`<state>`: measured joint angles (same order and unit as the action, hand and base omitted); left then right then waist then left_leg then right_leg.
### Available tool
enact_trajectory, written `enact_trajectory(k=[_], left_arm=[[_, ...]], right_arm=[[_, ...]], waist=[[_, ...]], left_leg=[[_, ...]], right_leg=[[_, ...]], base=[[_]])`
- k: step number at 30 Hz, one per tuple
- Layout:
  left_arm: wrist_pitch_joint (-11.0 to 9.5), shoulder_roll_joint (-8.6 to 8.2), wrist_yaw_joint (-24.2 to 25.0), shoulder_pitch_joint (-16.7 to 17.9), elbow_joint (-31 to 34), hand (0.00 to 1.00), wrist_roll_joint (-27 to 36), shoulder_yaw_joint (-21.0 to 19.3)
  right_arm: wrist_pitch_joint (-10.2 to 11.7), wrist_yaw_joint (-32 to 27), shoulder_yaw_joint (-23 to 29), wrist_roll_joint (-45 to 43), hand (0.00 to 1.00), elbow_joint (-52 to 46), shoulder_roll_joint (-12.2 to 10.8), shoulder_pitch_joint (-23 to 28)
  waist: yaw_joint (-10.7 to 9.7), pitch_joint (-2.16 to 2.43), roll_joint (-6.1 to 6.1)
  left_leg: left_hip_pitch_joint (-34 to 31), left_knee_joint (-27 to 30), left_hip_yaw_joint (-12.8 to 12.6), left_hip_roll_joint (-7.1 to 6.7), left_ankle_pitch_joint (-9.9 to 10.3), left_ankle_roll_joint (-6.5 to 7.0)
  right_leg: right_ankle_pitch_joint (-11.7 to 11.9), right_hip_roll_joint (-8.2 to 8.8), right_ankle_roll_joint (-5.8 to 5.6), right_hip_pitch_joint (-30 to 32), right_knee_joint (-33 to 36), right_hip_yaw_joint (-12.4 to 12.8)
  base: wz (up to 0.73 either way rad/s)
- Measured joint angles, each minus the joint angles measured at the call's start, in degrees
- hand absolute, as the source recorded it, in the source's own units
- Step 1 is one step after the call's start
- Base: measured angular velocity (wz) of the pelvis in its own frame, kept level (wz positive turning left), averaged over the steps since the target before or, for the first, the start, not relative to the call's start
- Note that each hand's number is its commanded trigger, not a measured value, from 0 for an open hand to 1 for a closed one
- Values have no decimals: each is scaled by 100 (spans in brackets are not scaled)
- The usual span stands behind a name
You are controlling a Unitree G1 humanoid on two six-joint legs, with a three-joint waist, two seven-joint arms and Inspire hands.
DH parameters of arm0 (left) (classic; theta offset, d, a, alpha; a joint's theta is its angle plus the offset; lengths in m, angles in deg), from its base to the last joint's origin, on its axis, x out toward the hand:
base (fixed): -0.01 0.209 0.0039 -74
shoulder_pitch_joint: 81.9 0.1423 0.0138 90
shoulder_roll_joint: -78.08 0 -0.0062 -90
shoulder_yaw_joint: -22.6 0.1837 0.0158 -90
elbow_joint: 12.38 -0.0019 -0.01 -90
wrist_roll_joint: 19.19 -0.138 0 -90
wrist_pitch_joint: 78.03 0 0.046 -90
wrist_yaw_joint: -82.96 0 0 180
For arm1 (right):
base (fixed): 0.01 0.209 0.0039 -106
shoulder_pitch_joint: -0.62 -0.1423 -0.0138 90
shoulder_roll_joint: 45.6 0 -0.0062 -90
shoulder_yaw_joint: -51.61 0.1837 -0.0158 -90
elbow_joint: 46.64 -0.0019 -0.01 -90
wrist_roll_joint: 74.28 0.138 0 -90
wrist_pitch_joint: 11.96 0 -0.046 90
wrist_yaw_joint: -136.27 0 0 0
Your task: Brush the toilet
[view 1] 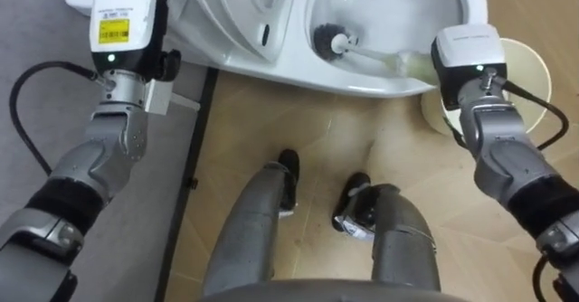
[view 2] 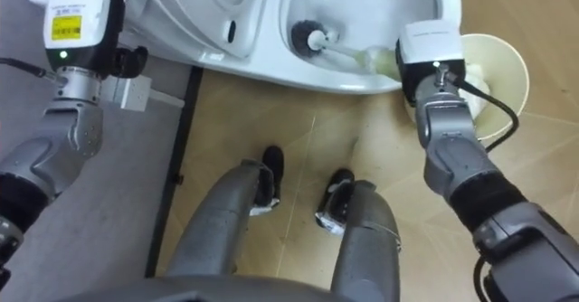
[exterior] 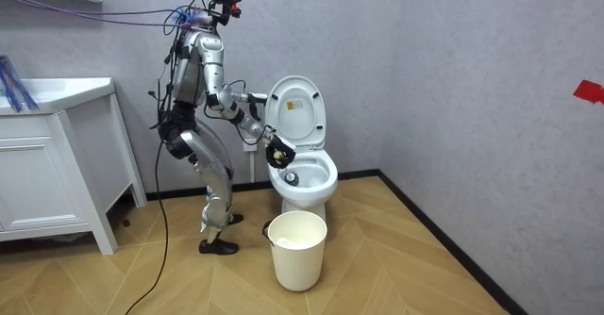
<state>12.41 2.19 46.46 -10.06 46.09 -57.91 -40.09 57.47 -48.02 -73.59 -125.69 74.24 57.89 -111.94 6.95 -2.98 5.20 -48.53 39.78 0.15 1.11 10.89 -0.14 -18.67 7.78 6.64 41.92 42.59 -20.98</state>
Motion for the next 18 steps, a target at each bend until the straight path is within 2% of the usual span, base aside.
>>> enact_trajectory(k=[2,4,5,7,9,11,12,14,18], left_arm=[[3,54,1,-108,-117,0,19,126],[42,176,-7,-268,-115,0,35,272],[44,200,-13,-304,-114,0,25,297],[87,204,-166,-407,-89,0,-170,293],[165,204,-240,-465,-15,0,-362,293],[210,201,-238,-488,4,0,-480,288],[210,200,-237,-518,-4,0,-491,290],[282,196,-193,-613,-45,0,-698,323],[321,124,-35,-774,-121,0,-703,359]], right_arm=[[229,-109,-143,550,100,725,39,-419],[561,-374,-179,1571,100,1587,19,-833],[658,-445,-171,1849,100,1794,-1,-920],[989,-652,23,2586,100,2404,-42,-1169],[1131,-900,304,2761,100,2705,-67,-1300],[1210,-1072,600,2867,100,2921,-70,-1472],[1225,-1141,724,2831,100,2972,-41,-1571],[1254,-1184,706,2445,100,2967,35,-1581],[1253,-1228,480,1607,100,2838,55,-1556]], waist=[[64,-15,-22],[89,-76,-152],[84,-100,-194],[20,-133,-363],[-99,-150,-431],[-179,-165,-470],[-221,-167,-541],[-218,-171,-667],[-201,-174,-668]], left_leg=[[40,2,-65,7,-2,4],[63,-17,-179,-17,-35,34],[57,-13,-179,-37,-54,37],[-89,-11,-184,-159,-125,64],[-187,9,-168,-273,-169,103],[-235,56,-170,-346,-190,138],[-234,63,-172,-401,-201,156],[-235,150,-187,-396,-199,162],[-233,231,-162,-358,-157,219]], right_leg=[[-1,13,-1,1,36,47],[-49,107,4,59,151,88],[-54,130,2,82,175,94],[-108,281,-4,285,370,99],[-170,415,-34,410,535,92],[-212,531,-65,458,656,79],[-242,608,-93,501,754,127],[-259,628,-118,473,806,130],[-245,572,-145,401,791,77]], base=[[-7],[3],[11],[24],[35],[23],[10],[5],[-5]])
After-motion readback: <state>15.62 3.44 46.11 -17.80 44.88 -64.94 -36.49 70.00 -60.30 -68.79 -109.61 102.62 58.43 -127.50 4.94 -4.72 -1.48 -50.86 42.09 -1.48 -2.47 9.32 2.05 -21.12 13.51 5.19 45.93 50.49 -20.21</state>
